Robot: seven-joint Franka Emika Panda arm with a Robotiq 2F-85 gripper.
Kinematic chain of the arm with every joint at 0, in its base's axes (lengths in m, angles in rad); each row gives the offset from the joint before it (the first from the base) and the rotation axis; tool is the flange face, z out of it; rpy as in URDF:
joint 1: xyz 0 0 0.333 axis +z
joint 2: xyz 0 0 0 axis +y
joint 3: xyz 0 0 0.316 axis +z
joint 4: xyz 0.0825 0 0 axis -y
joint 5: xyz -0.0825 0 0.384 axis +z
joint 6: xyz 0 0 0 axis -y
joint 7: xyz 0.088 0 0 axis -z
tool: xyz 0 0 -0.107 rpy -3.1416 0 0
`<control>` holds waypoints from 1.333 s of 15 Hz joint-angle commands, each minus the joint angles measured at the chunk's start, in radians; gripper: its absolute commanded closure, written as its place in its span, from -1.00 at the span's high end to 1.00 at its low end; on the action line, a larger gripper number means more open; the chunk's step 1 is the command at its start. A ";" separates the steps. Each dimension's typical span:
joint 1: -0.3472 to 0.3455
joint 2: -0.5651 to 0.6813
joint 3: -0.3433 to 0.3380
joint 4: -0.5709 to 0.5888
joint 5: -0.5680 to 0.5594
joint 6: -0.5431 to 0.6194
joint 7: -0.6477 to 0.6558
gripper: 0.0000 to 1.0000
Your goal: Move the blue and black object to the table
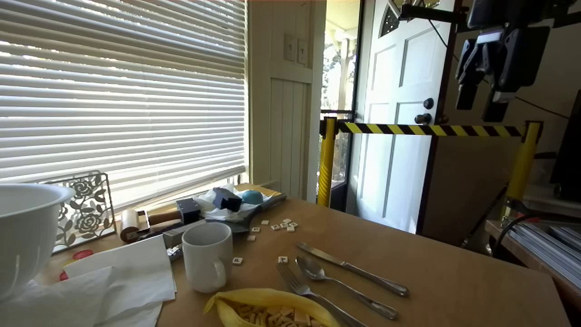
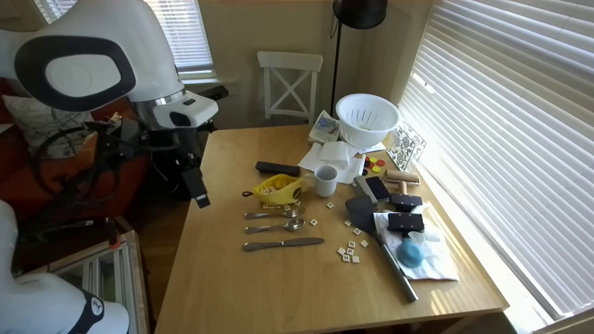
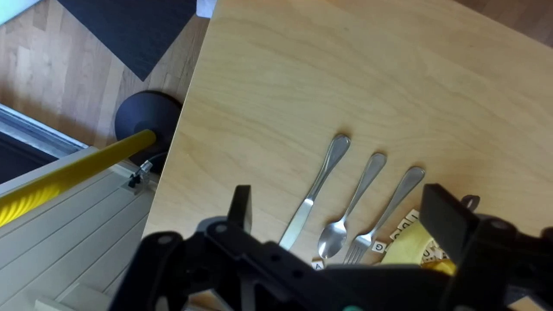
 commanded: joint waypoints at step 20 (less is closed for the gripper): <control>-0.030 0.893 -0.124 1.158 -0.360 -0.124 0.423 1.00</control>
